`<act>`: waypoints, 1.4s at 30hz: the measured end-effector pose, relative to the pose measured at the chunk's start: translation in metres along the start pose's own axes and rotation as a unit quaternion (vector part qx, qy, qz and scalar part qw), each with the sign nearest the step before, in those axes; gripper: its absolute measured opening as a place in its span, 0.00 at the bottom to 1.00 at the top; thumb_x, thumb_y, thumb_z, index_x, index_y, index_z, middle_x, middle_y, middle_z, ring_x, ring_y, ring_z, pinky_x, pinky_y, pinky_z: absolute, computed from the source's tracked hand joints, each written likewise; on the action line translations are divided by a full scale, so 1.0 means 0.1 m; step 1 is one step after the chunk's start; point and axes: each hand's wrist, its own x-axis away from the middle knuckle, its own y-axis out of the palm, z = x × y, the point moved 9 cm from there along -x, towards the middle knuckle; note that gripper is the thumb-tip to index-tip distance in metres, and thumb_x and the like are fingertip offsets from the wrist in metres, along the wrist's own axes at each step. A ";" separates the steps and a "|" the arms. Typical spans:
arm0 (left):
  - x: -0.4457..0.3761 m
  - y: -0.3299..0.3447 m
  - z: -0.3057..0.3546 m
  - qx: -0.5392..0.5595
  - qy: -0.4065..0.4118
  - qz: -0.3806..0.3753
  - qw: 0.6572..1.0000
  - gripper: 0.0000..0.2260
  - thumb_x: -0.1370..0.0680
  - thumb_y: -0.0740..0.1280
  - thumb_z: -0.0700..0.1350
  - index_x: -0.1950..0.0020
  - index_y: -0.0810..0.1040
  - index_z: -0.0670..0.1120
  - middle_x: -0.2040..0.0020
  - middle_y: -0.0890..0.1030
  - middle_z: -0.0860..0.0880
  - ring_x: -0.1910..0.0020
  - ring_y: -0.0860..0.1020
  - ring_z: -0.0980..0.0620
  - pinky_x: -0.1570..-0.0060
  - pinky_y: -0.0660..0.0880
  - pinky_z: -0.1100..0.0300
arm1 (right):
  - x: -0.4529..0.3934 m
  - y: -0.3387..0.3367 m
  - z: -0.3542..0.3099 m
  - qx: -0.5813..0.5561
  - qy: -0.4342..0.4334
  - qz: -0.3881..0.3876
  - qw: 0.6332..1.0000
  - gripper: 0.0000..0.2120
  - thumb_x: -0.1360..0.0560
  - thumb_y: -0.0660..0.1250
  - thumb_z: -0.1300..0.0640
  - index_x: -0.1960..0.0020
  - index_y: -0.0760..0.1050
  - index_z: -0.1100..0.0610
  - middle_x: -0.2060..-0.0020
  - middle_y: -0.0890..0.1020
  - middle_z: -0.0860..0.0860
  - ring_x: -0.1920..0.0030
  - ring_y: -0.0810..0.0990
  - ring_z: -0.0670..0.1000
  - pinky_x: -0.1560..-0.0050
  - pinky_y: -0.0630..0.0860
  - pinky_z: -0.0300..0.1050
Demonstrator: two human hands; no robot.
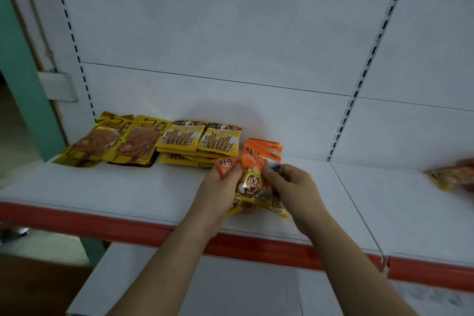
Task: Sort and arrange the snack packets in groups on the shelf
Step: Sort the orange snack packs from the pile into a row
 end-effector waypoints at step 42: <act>0.01 -0.34 0.05 -0.059 -0.031 0.058 0.996 0.09 0.19 0.68 0.47 0.39 0.77 0.50 0.50 0.86 0.39 0.58 0.87 0.37 0.56 0.83 0.34 | 0.26 -0.71 -0.05 0.157 -0.015 0.196 0.968 0.17 0.23 0.69 0.46 0.64 0.79 0.58 0.70 0.83 0.53 0.67 0.83 0.53 0.63 0.80 0.52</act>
